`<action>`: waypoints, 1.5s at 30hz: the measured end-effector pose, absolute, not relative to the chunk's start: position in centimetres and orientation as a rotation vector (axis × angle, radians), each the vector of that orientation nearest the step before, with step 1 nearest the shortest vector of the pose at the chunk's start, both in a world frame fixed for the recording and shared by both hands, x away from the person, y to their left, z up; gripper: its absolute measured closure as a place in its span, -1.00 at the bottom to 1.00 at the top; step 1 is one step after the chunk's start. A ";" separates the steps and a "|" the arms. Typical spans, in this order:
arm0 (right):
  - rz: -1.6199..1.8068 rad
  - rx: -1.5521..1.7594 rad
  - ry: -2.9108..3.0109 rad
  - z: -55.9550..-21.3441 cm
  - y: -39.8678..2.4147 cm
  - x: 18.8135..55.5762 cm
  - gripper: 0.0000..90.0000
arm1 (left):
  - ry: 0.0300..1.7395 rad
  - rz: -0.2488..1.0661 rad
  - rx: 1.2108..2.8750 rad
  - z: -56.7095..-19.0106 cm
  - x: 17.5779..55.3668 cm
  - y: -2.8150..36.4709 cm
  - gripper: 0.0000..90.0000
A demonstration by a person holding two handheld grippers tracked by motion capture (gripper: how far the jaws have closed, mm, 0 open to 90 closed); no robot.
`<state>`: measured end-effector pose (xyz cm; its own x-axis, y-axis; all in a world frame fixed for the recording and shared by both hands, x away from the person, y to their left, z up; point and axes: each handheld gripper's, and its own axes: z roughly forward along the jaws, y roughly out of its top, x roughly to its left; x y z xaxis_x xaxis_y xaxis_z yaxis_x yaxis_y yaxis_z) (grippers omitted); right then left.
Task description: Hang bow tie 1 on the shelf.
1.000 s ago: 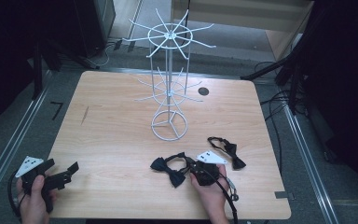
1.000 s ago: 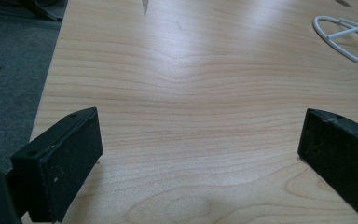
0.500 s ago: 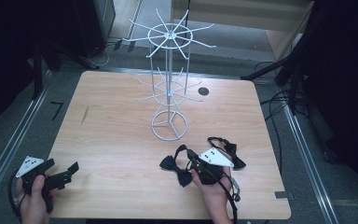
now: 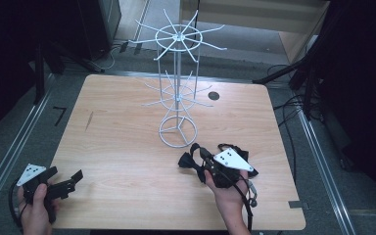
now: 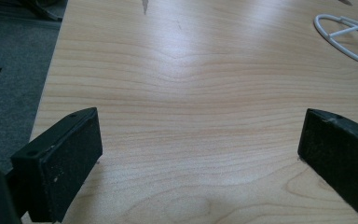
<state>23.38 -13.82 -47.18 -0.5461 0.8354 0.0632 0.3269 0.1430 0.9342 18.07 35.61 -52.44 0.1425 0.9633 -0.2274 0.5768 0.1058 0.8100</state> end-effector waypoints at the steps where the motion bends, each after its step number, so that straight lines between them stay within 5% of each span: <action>1: 1.405 1.099 1.941 -46.7 -13.8 23.4 1.00 | 1.536 0.575 1.573 -52.5 18.1 35.6 -1.00; 45: 1.497 0.949 1.846 -38.9 -12.9 24.1 1.00 | 1.533 0.569 1.572 -52.5 18.1 35.6 -1.00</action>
